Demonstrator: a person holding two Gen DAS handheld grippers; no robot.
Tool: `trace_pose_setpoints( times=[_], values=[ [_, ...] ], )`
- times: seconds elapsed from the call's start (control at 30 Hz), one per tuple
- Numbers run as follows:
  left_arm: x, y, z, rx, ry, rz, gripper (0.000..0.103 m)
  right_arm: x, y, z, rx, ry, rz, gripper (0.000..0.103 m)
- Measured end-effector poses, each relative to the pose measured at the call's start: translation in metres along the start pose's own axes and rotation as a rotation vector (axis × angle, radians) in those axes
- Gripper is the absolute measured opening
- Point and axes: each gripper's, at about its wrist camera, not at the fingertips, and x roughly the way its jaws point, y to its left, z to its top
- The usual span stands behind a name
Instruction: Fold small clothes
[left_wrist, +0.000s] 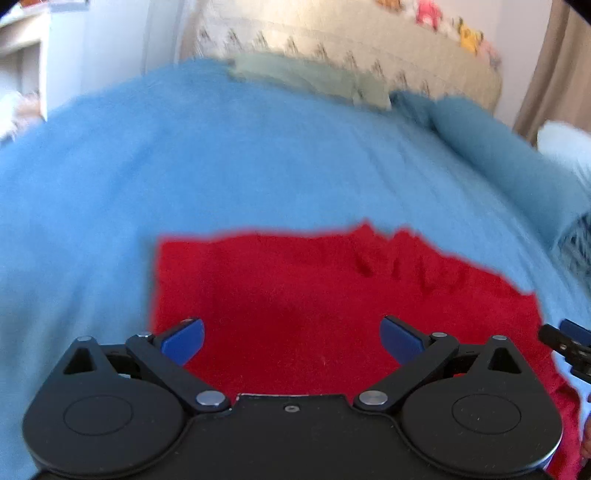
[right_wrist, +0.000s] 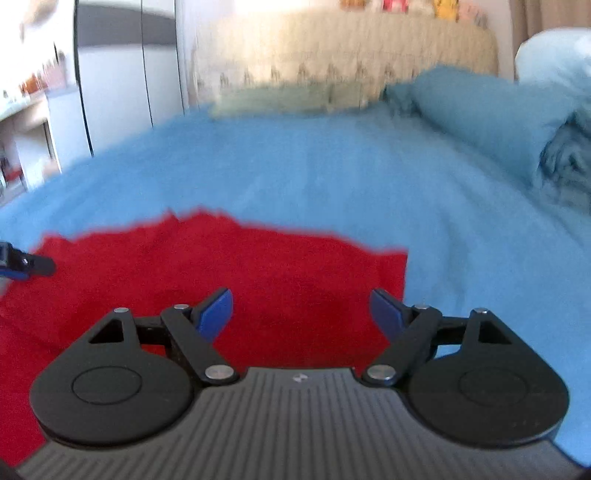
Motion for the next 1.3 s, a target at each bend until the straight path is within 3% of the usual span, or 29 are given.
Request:
trace_pose_setpoints(
  times=[0.13,0.27,0.43,0.53,0.63,0.8,1.03,1.3],
  values=[
    [-0.090,-0.002,0.013,0.043,-0.133,0.000,0.103,-0.068,0.001,0.029,-0.025,-0.121,0.019,0.098],
    [-0.176,0.004,0.005,0.038,-0.174,0.025,0.103,-0.154,0.001,0.048,-0.049,-0.218,-0.004,0.103],
    [-0.241,0.026,-0.040,0.001,-0.111,0.034,0.103,-0.246,-0.005,0.036,-0.042,-0.203,0.001,0.103],
    [-0.258,0.037,-0.082,-0.003,-0.045,0.068,0.103,-0.285,-0.012,0.009,-0.006,-0.147,-0.008,0.103],
    [-0.272,0.051,-0.126,-0.067,0.020,0.054,0.103,-0.318,-0.015,-0.029,-0.003,-0.078,-0.048,0.103],
    [-0.278,0.064,-0.189,-0.144,0.087,0.020,0.099,-0.340,-0.015,-0.096,0.035,0.047,-0.065,0.103],
    [-0.259,0.065,-0.231,-0.121,0.141,0.018,0.069,-0.332,-0.007,-0.169,0.128,0.134,-0.065,0.103],
    [-0.255,0.056,-0.251,-0.073,0.129,0.015,0.051,-0.314,-0.007,-0.186,0.120,0.202,-0.067,0.088]
  ],
)
